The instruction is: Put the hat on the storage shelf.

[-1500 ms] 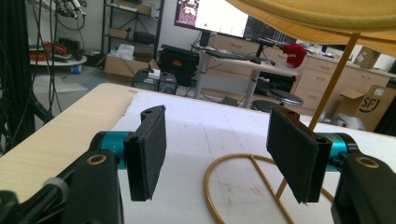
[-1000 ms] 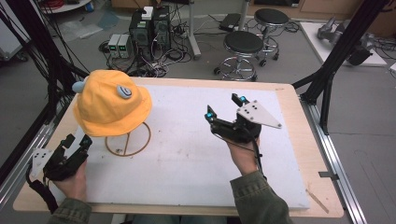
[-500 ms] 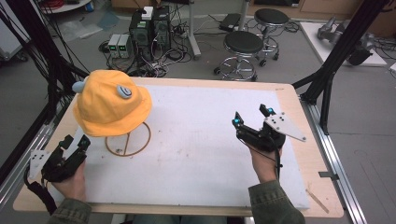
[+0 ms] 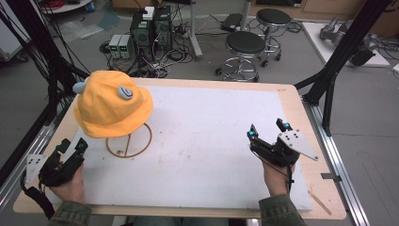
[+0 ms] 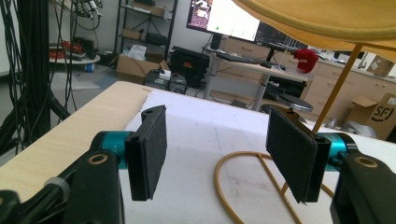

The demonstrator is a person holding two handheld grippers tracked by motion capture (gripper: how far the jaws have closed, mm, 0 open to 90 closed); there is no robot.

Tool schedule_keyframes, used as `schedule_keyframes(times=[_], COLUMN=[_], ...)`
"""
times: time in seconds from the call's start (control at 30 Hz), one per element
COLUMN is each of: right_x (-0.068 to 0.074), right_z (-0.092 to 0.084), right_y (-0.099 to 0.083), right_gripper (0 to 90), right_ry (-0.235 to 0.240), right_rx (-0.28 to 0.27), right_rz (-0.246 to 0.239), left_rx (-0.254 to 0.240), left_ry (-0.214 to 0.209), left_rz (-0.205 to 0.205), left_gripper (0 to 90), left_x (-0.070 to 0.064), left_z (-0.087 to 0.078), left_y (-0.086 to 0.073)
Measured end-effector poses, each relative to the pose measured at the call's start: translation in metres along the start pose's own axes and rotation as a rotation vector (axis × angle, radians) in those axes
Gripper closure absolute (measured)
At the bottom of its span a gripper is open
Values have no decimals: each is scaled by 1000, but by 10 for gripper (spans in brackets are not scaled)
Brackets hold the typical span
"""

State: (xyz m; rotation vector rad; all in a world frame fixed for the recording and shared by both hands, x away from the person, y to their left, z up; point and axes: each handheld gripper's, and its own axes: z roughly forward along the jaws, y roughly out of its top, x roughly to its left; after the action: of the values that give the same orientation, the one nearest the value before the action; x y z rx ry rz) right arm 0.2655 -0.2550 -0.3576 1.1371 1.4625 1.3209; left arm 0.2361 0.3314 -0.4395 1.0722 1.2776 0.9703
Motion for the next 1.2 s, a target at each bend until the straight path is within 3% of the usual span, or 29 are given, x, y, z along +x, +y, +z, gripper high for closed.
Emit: schedule_keyframes(times=[0.2,0.63,1.2], right_x=[-11,-33,-25], right_z=[-10,-6,-8], right_y=[-21,-58,-58], right_gripper=[122,122,122], right_ry=[-75,-168,-163], right_rx=[-12,56,44], right_rz=[12,108,84], left_rx=[3,5,13], left_ry=[-8,-10,-15], left_rz=[7,11,13], left_gripper=[386,386,385], left_x=[-1,-2,-2], left_z=[1,1,4], left_y=[0,-1,-2])
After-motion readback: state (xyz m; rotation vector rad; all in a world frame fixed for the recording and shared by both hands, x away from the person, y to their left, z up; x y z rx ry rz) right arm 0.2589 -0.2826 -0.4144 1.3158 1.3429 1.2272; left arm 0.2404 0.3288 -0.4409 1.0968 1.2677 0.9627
